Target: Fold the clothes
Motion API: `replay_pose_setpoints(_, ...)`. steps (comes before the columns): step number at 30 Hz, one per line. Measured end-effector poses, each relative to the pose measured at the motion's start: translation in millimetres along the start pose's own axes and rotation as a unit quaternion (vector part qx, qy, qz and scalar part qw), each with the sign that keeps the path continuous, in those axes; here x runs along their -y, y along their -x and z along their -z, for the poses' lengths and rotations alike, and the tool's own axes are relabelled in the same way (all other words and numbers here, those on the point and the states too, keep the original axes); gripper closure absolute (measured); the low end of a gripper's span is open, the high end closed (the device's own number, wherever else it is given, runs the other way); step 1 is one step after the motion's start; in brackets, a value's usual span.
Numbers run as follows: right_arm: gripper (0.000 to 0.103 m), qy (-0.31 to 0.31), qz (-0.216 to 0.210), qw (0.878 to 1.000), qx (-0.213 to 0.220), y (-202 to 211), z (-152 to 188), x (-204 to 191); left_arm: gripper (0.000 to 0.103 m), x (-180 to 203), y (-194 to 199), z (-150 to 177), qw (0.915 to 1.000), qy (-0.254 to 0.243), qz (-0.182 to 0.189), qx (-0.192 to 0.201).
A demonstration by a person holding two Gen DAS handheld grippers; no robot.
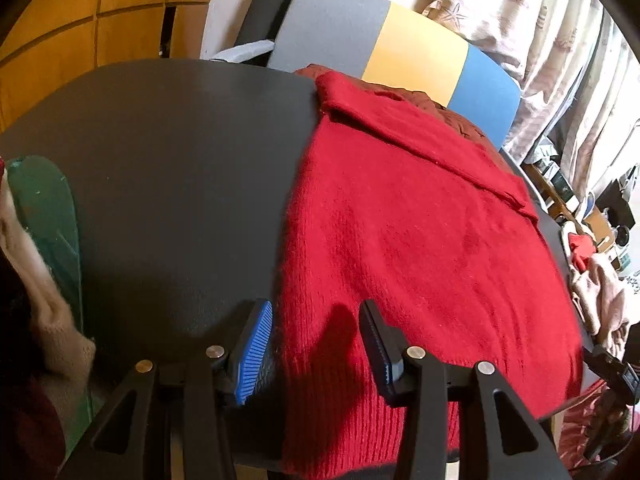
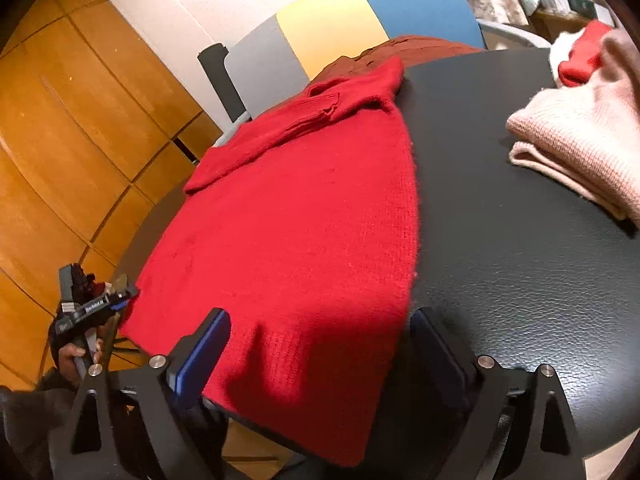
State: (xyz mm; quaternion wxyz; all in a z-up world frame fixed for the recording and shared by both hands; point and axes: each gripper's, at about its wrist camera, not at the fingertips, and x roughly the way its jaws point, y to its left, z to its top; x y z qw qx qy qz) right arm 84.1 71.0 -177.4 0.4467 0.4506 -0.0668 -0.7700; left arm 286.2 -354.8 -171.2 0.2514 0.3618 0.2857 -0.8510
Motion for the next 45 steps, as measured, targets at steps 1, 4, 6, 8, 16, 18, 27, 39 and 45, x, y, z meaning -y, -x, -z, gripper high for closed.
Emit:
replay_pose_setpoints(1, 0.009, -0.007, -0.002, 1.0, 0.001, 0, 0, 1, 0.057, -1, 0, 0, 1.0, 0.003, 0.005, -0.002)
replay_pose_setpoints(4, 0.011, -0.014, -0.012, 1.0, -0.001, 0, 1, -1, 0.057, -5, 0, -1, 0.9997, 0.011, 0.02, -0.01)
replay_pose_setpoints(6, 0.016, -0.004, -0.013, 1.0, -0.009, -5, -1, -4, 0.057, -5, 0, -1, 0.9996, 0.009, 0.024, -0.015)
replay_pose_setpoints(8, 0.027, 0.003, -0.014, 1.0, -0.016, -8, 0, -6, 0.057, -1, 1, 2, 0.9996, -0.003, 0.021, -0.018)
replay_pose_setpoints(16, 0.041, 0.022, -0.013, 0.999, -0.023, -11, 5, -9, 0.057, 23, -2, 12, 0.9989, -0.042, 0.014, -0.016)
replay_pose_setpoints(18, 0.043, 0.026, -0.007, 0.999, -0.025, -12, 5, -9, 0.058, 29, -4, 13, 0.9986, -0.05, 0.01, -0.014)
replay_pose_setpoints(27, 0.085, 0.009, 0.005, 0.999, -0.032, -12, 9, -1, 0.084, 39, -6, 16, 0.9966, -0.081, -0.01, -0.012)
replay_pose_setpoints(39, 0.094, 0.007, -0.029, 0.998, -0.06, -12, 16, -10, 0.09, 31, 4, 22, 0.9975, -0.062, 0.018, -0.028)
replay_pose_setpoints(45, 0.094, 0.001, -0.083, 0.995, -0.064, -9, 13, -23, 0.092, 25, 26, 29, 0.9932, -0.044, 0.095, -0.05)
